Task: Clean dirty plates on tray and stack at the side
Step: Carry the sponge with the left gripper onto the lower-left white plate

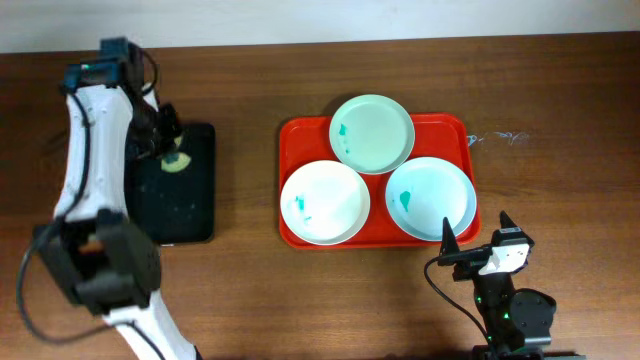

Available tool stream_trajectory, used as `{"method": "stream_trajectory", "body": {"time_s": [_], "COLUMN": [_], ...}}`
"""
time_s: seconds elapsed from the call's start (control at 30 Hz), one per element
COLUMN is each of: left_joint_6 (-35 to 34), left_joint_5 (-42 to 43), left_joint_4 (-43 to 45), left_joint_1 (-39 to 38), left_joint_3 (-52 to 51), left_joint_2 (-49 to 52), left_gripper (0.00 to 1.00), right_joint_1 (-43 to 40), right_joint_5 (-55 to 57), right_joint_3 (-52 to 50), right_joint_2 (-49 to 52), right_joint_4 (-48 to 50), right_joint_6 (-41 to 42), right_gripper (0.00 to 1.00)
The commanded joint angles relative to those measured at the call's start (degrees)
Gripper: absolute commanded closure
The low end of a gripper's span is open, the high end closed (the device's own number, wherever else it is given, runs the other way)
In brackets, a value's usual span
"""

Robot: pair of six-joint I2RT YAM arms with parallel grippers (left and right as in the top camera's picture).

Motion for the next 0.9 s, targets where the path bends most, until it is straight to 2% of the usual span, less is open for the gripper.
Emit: {"method": "stream_trajectory", "body": {"time_s": [0.0, 0.03, 0.1, 0.2, 0.27, 0.33, 0.43, 0.47, 0.5, 0.53, 0.57, 0.63, 0.77, 0.83, 0.87], "left_joint_6": [4.66, 4.5, 1.4, -9.97, -14.4, -20.26, -25.9, -25.9, -25.88, -25.88, -25.86, -25.81, -23.82, -19.96, -17.4], "left_joint_5": [7.76, 7.74, 7.72, 7.74, 7.28, 2.16, -4.87, -5.88, -6.03, -6.03, -6.03, -4.83, -2.1, -1.97, -2.34], "left_joint_4": [-4.11, -4.26, 0.81, 18.18, 27.39, 35.69, 40.39, 41.16, 41.92, 42.42, 42.51, 39.8, 31.06, 26.32, 24.72], "left_joint_1": [-8.5, -10.8, -18.16, -30.64, -36.41, -41.35, -44.17, -44.22, -44.22, -44.19, -43.91, -41.88, -35.26, -30.6, -28.61], "left_joint_3": [1.01, 0.17, -5.53, -19.82, -26.36, -32.2, -34.99, -35.08, -35.08, -35.06, -34.97, -32.48, -25.35, -23.26, -23.26], "left_joint_2": [-5.7, -5.62, -5.57, -5.53, -5.46, -4.98, -3.63, -3.61, -3.61, -3.61, -3.65, -4.92, -12.17, -18.25, -20.72], "left_gripper": [1.0, 1.0, 1.0, 1.0, 1.0, 1.0, 0.99, 0.84, 0.58, 0.44, 0.43, 0.3, 0.2, 0.02, 0.01], "right_joint_1": [0.42, 0.42, 0.42, 0.42, 0.42, 0.42, 0.42, 0.42, 0.42, 0.42, 0.42, 0.42, 0.42, 0.42, 0.42], "right_joint_5": [0.28, 0.28, 0.28, 0.28, 0.28, 0.28, 0.28, 0.28, 0.28, 0.28, 0.28, 0.28, 0.28, 0.28, 0.28], "right_joint_3": [-0.42, -0.42, -0.42, -0.42, -0.42, -0.42, -0.42, -0.42, -0.42, -0.42, -0.42, -0.42, -0.42, -0.42, -0.42], "right_joint_2": [-0.37, -0.39, -0.37, -0.37, -0.37, -0.37, -0.37, -0.37, -0.37, -0.37, -0.39, -0.37, -0.37, -0.37, -0.39], "right_joint_4": [-0.15, -0.15, -0.15, -0.15, -0.17, -0.17, -0.17, -0.15, -0.15, -0.15, -0.17, -0.15, -0.17, -0.15, -0.17], "right_joint_6": [-0.35, -0.35, -0.37, -0.37, -0.37, -0.35, -0.37, -0.37, -0.35, -0.35, -0.35, -0.35, -0.35, -0.37, -0.35], "right_gripper": [0.01, 0.01, 0.02, 0.02, 0.01, 0.01, 0.02, 0.02, 0.01, 0.01, 0.01, 0.02, 0.02, 0.01, 0.02]}}
